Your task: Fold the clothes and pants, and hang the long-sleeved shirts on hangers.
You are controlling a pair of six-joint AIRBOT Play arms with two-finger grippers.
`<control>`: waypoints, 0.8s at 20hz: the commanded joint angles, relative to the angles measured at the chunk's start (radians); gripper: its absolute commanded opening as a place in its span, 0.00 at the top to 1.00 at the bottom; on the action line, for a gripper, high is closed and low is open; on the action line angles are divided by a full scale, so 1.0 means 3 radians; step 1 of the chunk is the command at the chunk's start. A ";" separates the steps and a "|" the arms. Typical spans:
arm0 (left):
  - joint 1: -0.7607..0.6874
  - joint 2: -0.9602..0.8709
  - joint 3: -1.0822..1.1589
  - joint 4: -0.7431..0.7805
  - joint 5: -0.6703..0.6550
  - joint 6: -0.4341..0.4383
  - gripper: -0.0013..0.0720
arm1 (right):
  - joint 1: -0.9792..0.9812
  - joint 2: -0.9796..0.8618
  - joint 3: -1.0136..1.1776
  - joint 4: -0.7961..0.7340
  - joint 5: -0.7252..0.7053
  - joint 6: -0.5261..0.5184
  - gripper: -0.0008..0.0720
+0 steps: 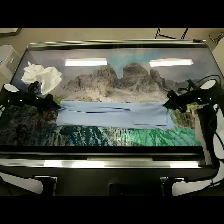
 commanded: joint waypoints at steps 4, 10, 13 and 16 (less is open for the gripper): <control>-0.0027 -0.0553 0.0365 -0.0167 -0.0123 -0.0137 0.20 | -0.0027 -0.0313 0.0139 0.0301 -0.0177 0.0033 0.70; 0.0520 -0.0364 0.0819 -0.0165 -0.0909 -0.0259 0.08 | -0.0768 -0.0313 0.0398 -0.0033 0.0918 -0.0468 0.01; 0.0635 -0.0051 0.0818 -0.0167 -0.0956 -0.0291 0.08 | -0.0797 -0.0314 0.0106 0.0015 0.0834 -0.0819 0.00; 0.0562 0.0261 0.0818 -0.0168 -0.0997 -0.0290 0.08 | -0.0647 -0.0347 -0.0145 0.0106 0.0528 -0.1094 0.00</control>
